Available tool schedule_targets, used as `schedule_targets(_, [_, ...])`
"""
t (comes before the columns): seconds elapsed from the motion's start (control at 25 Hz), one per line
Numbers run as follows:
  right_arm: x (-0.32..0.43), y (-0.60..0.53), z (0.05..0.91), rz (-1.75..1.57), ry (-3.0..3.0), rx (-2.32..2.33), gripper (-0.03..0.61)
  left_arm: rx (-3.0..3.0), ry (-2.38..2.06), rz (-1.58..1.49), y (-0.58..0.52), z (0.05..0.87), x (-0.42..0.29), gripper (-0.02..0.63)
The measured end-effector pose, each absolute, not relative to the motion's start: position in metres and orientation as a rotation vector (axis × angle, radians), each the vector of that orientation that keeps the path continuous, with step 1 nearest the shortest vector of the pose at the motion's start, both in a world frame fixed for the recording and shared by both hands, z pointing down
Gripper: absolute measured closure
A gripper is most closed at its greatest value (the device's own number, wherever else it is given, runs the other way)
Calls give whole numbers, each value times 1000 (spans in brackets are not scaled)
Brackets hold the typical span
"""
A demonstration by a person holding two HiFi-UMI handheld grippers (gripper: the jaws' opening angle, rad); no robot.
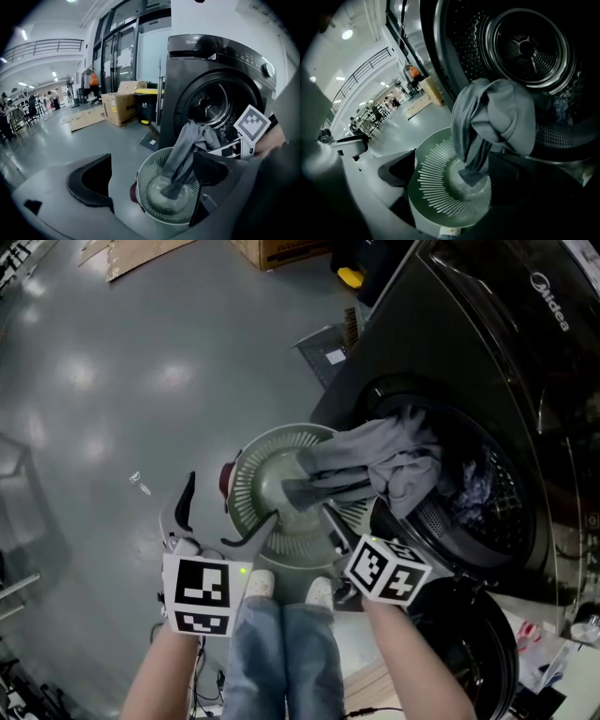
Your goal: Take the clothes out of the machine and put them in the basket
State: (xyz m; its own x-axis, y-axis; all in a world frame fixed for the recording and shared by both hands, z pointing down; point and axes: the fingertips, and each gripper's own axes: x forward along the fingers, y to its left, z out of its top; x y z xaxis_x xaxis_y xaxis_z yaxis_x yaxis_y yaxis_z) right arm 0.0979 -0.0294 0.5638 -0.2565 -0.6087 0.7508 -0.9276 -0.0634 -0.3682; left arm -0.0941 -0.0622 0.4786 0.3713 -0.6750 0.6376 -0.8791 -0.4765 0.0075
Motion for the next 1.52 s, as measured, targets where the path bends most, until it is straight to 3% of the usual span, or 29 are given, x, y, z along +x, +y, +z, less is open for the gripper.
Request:
schedule_targets(0.6, [218,-97,535,416,-1716,1510,110,2325,-1281,884,-61,490,-54,69])
schedule_targets(1.0, [246,-122,563,371,-1619,1386,105,2308,-1276,872,-71,494,-36,69])
schedule_targets(1.32, [218,-129,623,459,-1596,1126,80,2291,-1280,872,-82,503,-34,69])
schedule_targets(1.52, [215,-134,637,471,-1579,1204,74,2273,-1283,892,-86,512,-37,69])
